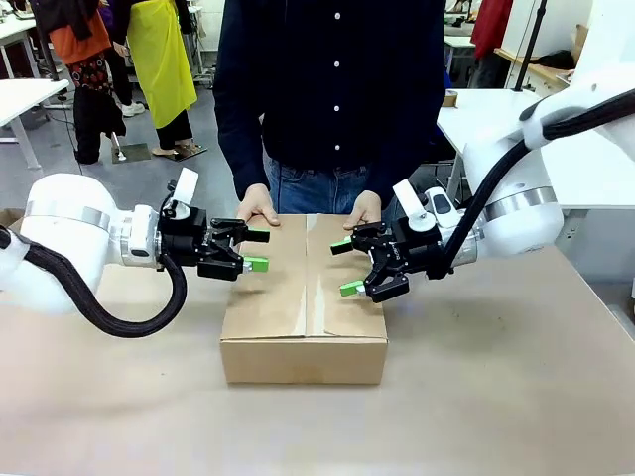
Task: Pack the gift set into the box.
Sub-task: Press and hold the closed box until the human finishes sealing it.
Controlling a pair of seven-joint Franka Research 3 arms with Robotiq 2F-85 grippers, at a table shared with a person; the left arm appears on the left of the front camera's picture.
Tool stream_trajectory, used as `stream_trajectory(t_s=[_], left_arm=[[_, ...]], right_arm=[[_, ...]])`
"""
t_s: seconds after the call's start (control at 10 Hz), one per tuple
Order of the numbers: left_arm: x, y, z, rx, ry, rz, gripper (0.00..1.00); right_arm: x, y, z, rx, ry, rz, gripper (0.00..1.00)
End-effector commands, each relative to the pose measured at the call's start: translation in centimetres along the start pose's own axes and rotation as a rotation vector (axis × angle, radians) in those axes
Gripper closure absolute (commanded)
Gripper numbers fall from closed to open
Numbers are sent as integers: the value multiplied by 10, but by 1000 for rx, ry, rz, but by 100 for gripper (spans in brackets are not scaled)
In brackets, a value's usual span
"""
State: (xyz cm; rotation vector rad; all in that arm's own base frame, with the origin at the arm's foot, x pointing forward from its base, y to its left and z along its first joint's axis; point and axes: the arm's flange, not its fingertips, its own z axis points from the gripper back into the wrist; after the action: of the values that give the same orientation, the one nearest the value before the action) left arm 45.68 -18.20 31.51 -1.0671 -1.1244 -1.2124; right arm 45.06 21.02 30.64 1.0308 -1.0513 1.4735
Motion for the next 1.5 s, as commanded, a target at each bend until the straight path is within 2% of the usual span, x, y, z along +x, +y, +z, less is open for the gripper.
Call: stream_trajectory(t_s=[0.0,0.4,0.7,0.8,1.4], left_arm=[[-11,4,-9,2,88,-72,0],[-26,8,-15,3,180,-140,0],[-32,9,-16,31,227,-188,0],[-17,9,-12,1,155,-120,0],[-17,9,-12,1,155,-120,0]], right_arm=[[0,-8,-4,-20,20,-49,0],[-14,-7,3,-59,156,-159,0],[-19,-8,1,-65,192,-183,0],[-12,-7,5,-69,107,-160,0],[-12,-7,5,-69,107,-160,0]])
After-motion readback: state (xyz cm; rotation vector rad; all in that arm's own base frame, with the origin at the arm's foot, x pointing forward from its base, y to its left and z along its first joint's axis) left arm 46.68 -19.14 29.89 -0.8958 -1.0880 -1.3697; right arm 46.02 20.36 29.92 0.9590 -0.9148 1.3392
